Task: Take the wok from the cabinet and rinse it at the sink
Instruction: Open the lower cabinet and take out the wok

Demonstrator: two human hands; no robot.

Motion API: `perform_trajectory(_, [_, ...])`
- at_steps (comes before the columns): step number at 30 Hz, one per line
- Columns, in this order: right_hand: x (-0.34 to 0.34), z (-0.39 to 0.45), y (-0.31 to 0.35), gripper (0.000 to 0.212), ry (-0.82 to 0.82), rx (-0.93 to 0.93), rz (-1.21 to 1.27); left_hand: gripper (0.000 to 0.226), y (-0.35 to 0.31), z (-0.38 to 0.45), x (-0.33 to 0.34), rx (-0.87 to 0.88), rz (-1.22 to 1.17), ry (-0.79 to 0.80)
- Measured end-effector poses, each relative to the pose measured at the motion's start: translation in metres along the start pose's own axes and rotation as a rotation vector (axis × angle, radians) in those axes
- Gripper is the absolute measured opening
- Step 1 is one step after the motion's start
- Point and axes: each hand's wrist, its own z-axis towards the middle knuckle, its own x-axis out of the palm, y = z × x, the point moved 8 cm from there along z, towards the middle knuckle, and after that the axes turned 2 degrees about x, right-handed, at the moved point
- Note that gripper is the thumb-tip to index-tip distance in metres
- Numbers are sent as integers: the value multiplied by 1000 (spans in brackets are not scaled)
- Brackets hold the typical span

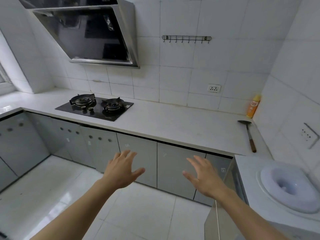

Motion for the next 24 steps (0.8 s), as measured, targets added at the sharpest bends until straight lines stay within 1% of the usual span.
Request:
perform_trajectory(5, [14,68,-7,116,53,19,-11,80,15,67,24,4,-19,42])
perform_trajectory(8, [23,108,-3,98,78,29,-43,80,28,109,39,24,-35,64])
perform_trajectory(9, [26,121,-1,101,75,34,-46,80,33,124,43,31,-44,68])
perform_trajectory(11, [30,149,1,116,60,54,-50,80,44,154,49,49,-65,75])
perform_trajectory(13, [32,176,4,121,49,74,-46,80,55,184,52,74,-81,82])
perform_trajectory(14, [33,188,7,118,49,82,-39,80,61,199,53,83,-87,88])
perform_trajectory(17, [40,224,17,100,48,94,-42,78,75,243,57,118,-81,88])
perform_trajectory(18, [45,235,18,97,51,96,-48,78,79,258,60,131,-68,91])
perform_trajectory(24, [85,291,6,100,103,117,-86,75,85,323,104,174,-49,214])
